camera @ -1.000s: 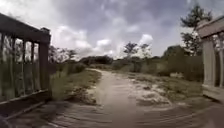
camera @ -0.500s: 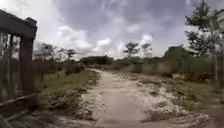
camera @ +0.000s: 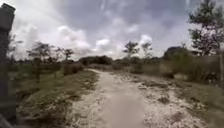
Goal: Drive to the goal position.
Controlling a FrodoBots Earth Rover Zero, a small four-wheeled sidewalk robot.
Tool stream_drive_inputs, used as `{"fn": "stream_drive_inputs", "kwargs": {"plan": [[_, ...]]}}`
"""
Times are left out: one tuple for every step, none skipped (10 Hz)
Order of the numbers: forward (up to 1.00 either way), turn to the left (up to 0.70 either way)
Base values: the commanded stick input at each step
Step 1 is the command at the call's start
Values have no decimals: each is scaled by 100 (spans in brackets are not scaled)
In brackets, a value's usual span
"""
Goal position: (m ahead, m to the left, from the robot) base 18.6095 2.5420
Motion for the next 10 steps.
{"fn": "stream_drive_inputs", "kwargs": {"plan": [[70,0],[70,0],[70,0],[70,0],[70,0],[70,0],[70,0],[70,0],[70,0],[70,0]]}}
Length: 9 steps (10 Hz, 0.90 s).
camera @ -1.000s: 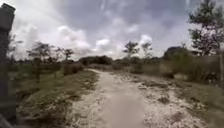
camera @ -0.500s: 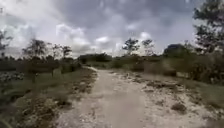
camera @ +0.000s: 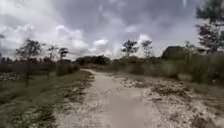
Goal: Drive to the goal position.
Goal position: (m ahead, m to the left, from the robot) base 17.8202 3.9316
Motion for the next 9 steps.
{"fn": "stream_drive_inputs", "kwargs": {"plan": [[70,0],[70,0],[70,0],[70,0],[70,0],[70,0],[70,0],[70,0],[70,0]]}}
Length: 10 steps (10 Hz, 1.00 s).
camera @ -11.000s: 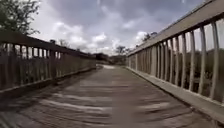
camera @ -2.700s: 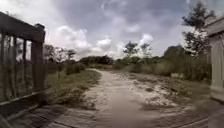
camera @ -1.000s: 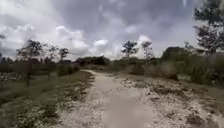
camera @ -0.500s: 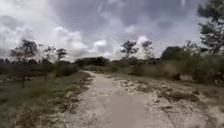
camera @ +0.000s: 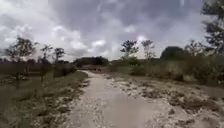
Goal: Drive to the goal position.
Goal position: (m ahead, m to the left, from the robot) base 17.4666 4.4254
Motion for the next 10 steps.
{"fn": "stream_drive_inputs", "kwargs": {"plan": [[70,0],[70,0],[70,0],[70,0],[70,0],[70,0],[70,0],[70,0],[70,0],[70,19]]}}
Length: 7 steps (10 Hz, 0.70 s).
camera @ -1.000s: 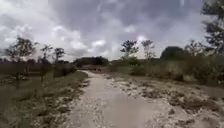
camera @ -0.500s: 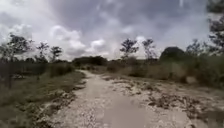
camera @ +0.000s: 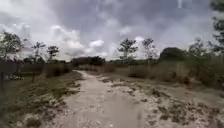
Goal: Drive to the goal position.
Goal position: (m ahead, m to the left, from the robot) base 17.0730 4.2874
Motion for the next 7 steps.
{"fn": "stream_drive_inputs", "kwargs": {"plan": [[70,32],[70,12],[70,0],[70,0],[70,0],[70,0],[70,0]]}}
